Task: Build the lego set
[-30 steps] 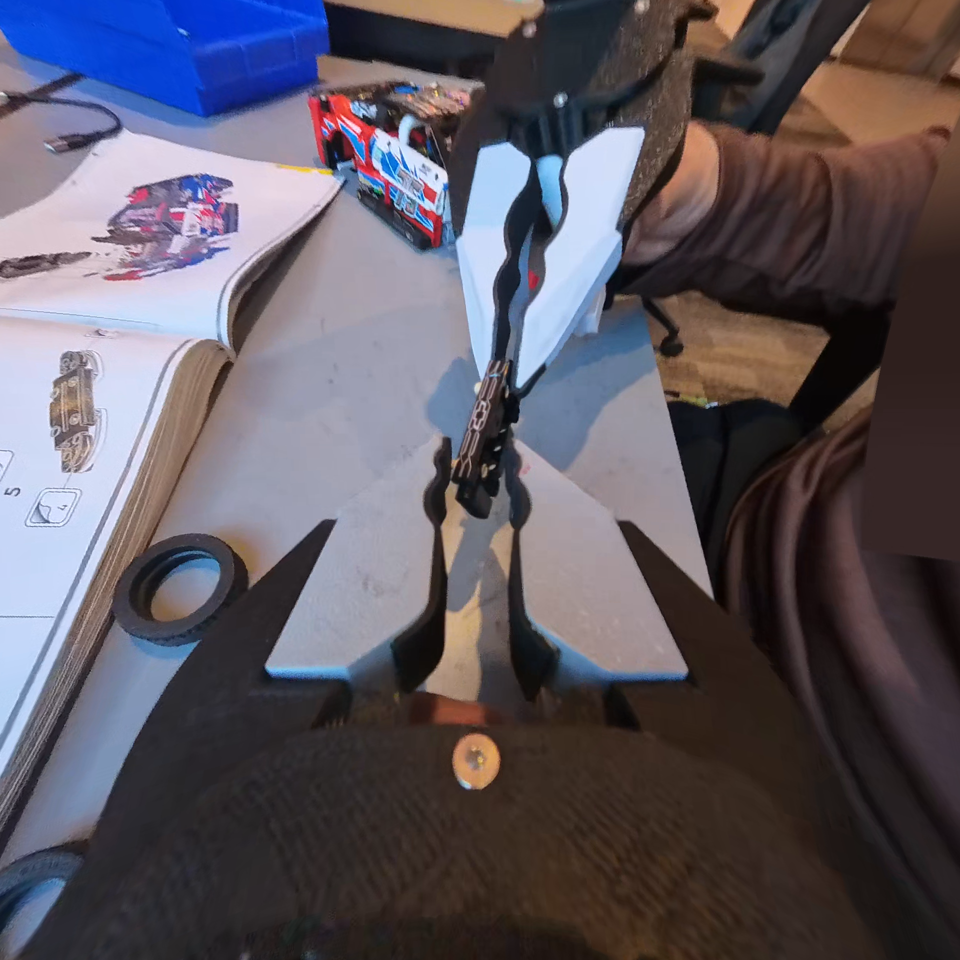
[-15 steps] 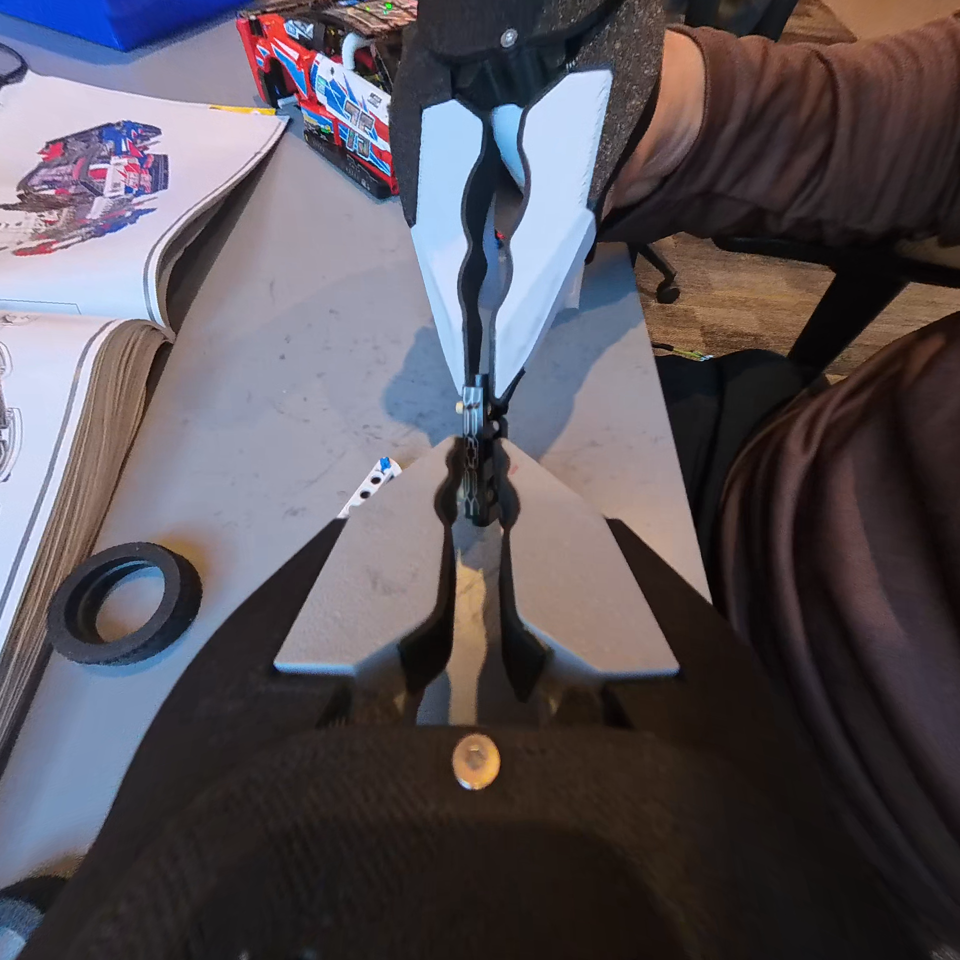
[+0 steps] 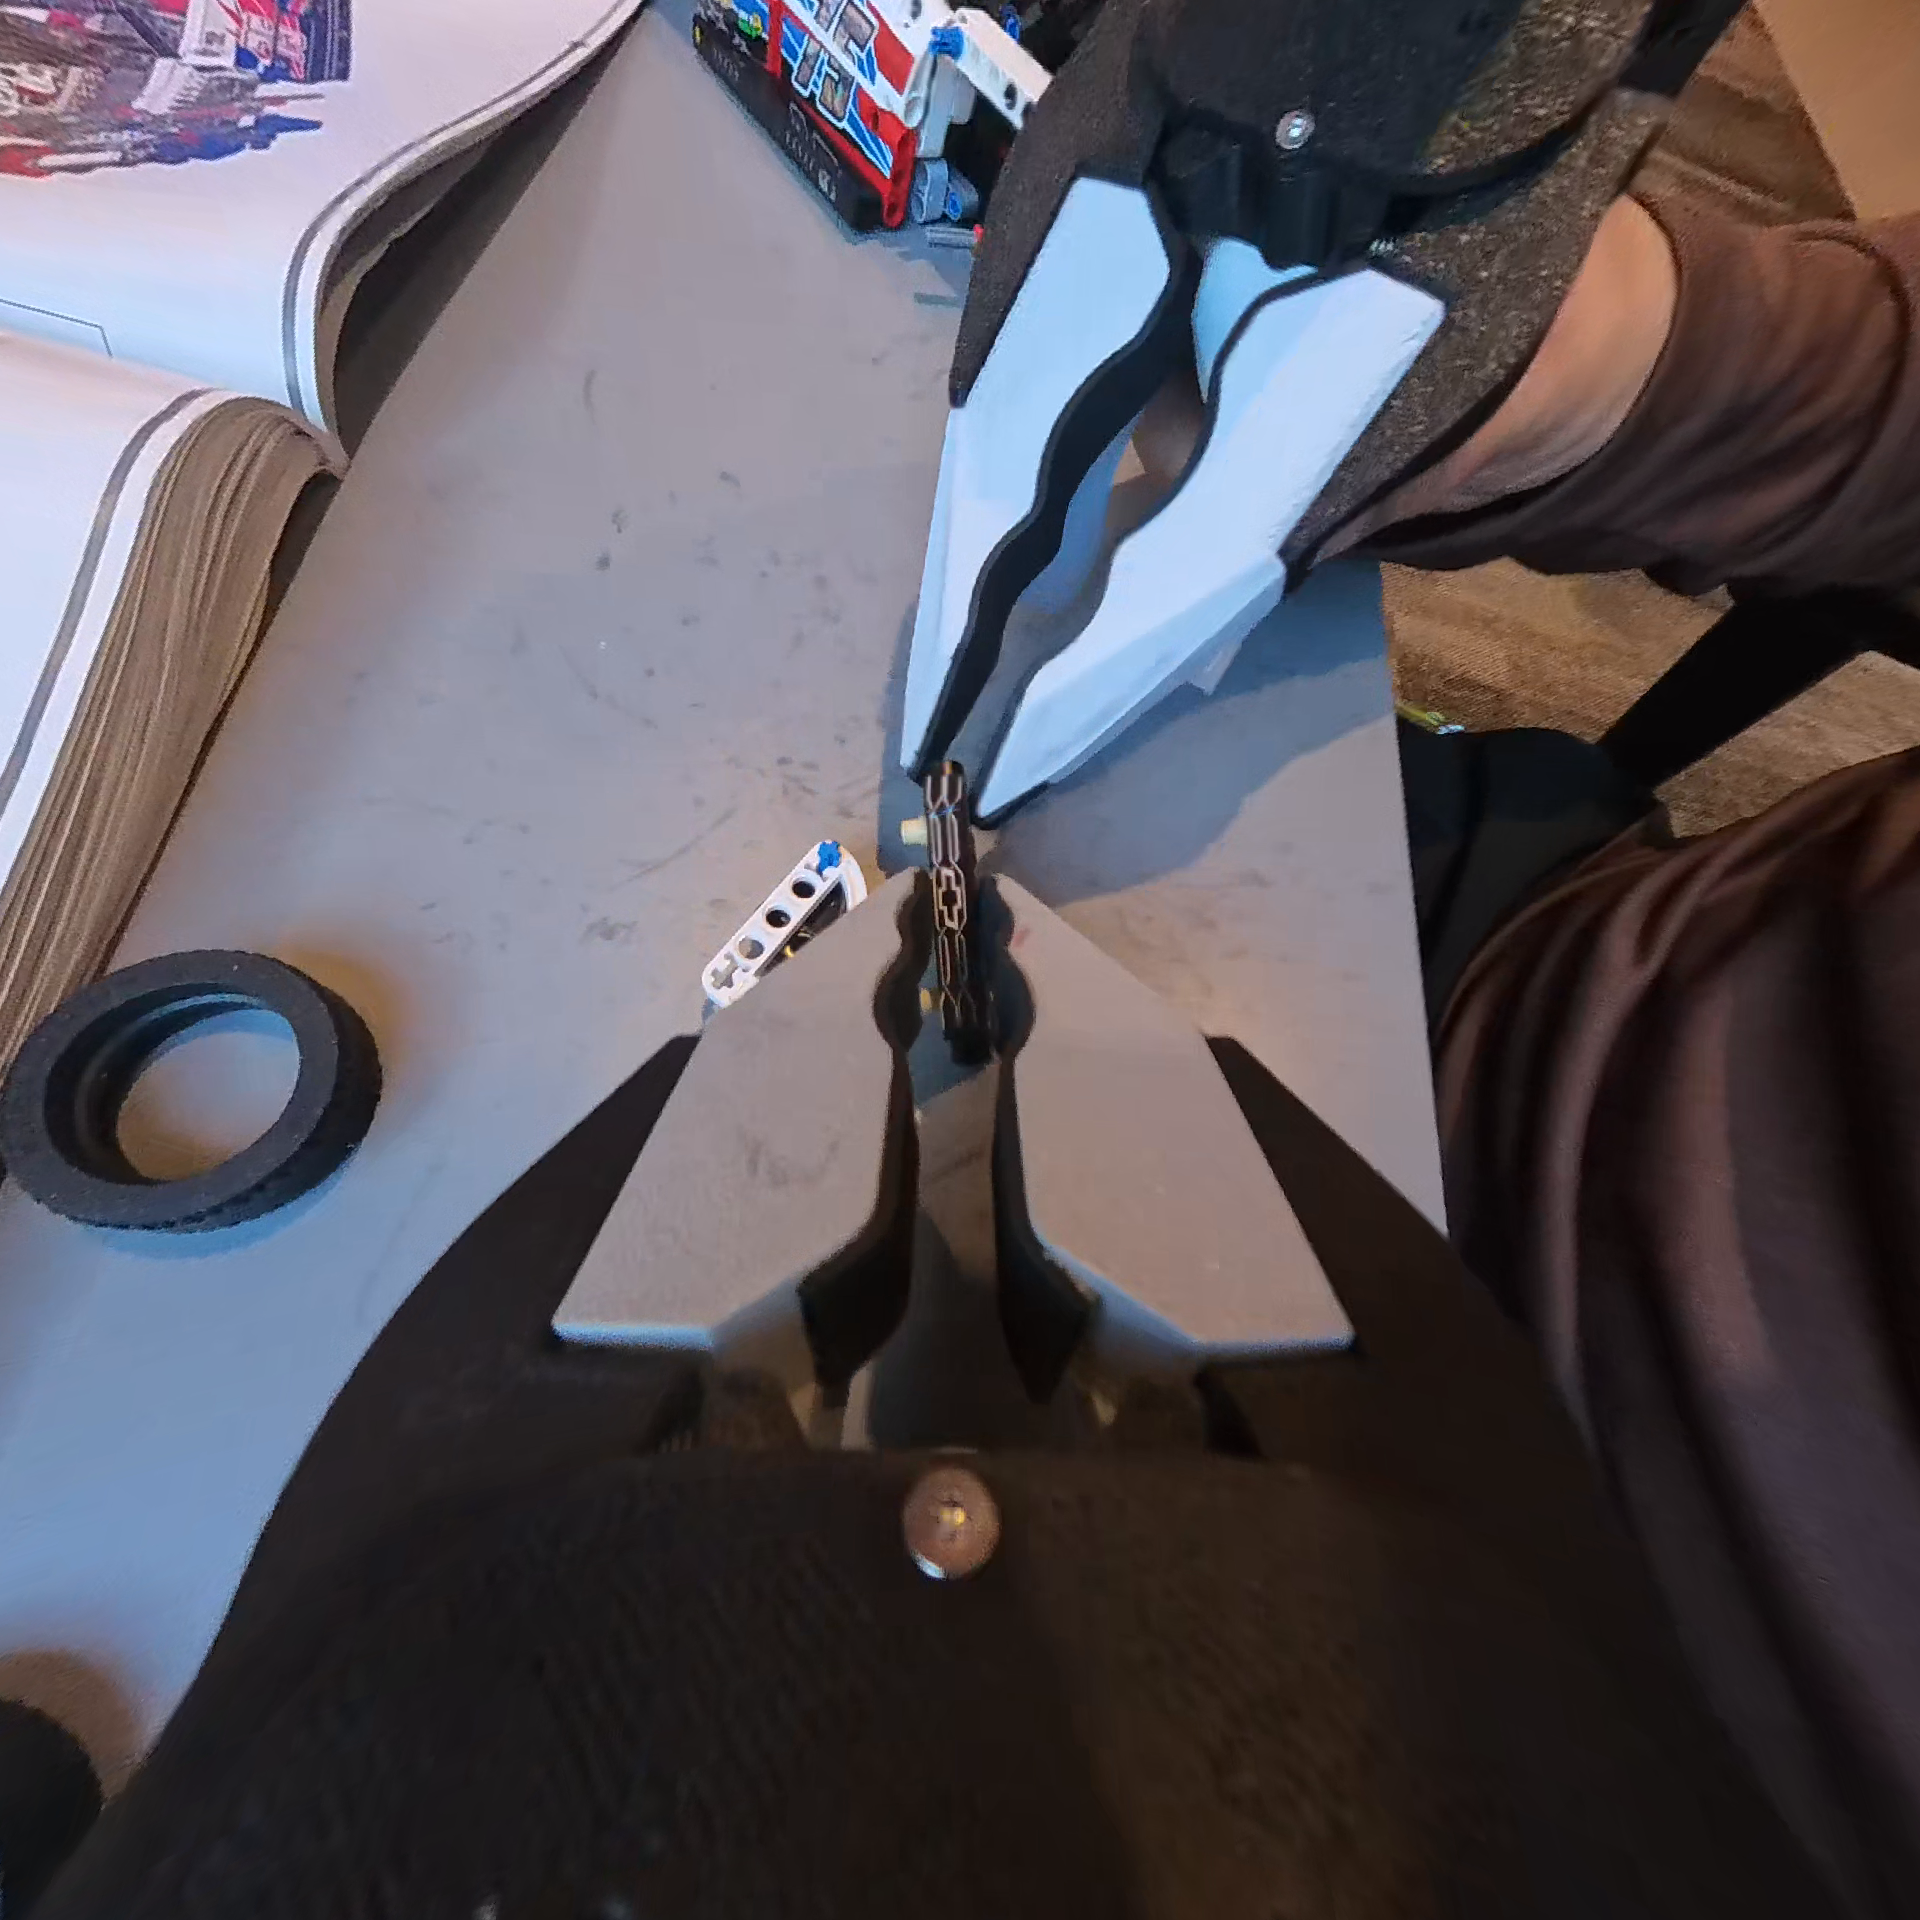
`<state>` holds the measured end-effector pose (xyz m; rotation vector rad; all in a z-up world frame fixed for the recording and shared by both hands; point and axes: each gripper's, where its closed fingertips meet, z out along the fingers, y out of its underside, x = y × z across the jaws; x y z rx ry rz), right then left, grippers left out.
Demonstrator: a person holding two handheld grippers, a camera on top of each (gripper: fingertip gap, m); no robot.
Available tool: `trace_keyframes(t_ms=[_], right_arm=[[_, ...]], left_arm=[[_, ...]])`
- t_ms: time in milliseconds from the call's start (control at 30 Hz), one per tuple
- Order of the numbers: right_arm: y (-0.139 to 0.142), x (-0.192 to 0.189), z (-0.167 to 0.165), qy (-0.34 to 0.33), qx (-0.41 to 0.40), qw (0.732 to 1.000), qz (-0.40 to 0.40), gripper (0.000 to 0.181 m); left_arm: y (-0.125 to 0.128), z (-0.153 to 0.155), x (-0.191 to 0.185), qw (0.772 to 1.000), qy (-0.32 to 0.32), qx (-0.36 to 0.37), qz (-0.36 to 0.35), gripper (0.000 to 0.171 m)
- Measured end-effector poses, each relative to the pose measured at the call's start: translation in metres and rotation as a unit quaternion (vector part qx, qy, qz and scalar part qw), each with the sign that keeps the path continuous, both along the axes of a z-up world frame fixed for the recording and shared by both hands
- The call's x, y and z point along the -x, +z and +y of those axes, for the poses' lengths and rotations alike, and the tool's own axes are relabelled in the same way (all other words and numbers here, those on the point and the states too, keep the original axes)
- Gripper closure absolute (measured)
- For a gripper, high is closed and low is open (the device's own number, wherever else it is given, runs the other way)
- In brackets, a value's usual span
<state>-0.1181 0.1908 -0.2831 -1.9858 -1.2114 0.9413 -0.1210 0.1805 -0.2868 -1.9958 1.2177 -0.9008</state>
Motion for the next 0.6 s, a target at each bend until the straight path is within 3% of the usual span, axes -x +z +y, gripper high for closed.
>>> trace_keyframes(t_ms=[133,500,600], right_arm=[[-0.0057,0.0017,0.0002,0.002,0.040,0.999,-0.003,0.171],[-0.0075,0.0062,0.0054,-0.037,-0.033,0.998,-0.037,0.172],[-0.0076,0.0076,0.0062,-0.038,-0.021,0.999,-0.031,0.173]], left_arm=[[-0.0033,0.0006,0.0009,1.000,0.003,0.007,0.009,0.166],[-0.0055,0.0028,0.0037,0.999,0.015,0.039,0.005,0.164],[-0.0060,0.0024,0.0044,0.999,0.014,0.048,0.003,0.164]])
